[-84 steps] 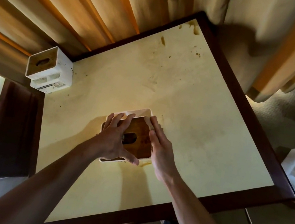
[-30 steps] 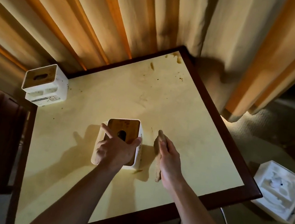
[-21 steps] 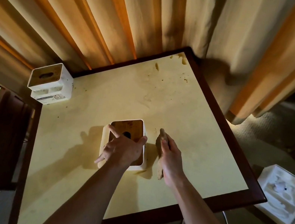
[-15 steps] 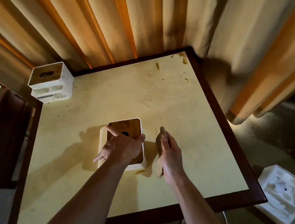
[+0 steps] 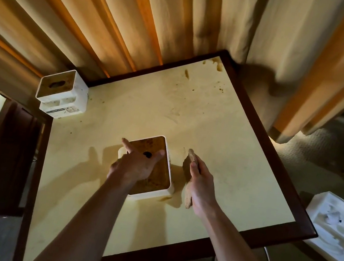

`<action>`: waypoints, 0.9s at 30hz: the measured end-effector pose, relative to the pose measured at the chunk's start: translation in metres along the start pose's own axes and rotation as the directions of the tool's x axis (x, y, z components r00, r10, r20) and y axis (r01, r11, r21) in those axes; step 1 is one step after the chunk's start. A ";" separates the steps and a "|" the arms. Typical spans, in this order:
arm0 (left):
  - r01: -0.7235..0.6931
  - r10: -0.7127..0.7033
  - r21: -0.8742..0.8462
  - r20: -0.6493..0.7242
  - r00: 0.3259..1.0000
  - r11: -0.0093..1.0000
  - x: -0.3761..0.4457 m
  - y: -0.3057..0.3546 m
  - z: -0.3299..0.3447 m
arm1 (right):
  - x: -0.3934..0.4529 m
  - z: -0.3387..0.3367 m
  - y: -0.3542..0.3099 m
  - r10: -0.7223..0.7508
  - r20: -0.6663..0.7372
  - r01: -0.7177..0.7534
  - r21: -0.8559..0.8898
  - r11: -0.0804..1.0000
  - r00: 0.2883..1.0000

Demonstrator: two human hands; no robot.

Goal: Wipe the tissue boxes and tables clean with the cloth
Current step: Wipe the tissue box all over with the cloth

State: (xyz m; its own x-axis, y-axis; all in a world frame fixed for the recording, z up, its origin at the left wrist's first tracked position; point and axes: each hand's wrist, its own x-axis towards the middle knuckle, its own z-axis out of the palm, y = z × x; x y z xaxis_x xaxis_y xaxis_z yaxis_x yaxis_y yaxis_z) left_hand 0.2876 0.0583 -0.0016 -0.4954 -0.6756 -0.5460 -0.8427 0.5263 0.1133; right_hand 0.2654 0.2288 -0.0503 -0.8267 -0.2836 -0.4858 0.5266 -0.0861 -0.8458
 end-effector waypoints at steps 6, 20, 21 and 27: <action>-0.472 0.403 0.252 0.282 0.871 0.845 0.006 -0.009 -0.030 | 0.004 0.000 0.004 -0.001 0.047 0.001 0.012 1.000 0.999; -0.577 0.419 0.436 0.410 0.810 0.690 0.024 -0.011 -0.019 | 0.002 0.036 0.026 0.187 0.159 -0.192 0.014 0.981 0.969; -0.578 0.423 0.430 0.406 0.810 0.693 0.025 -0.012 -0.019 | 0.002 0.041 0.026 0.218 0.170 -0.221 0.000 0.975 0.961; -0.575 0.438 0.415 0.383 0.813 0.705 0.025 -0.013 -0.019 | 0.018 0.051 0.013 0.392 0.167 -0.380 -0.104 0.919 0.905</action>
State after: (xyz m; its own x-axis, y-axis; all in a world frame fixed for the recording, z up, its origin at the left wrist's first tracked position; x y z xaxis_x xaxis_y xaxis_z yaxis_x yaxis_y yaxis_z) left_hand 0.2822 0.0253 -0.0007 -0.6910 -0.1213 -0.7126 -0.2217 0.9739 0.0492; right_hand 0.2671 0.1737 -0.0589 -0.5082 -0.4497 -0.7345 0.7772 0.1281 -0.6161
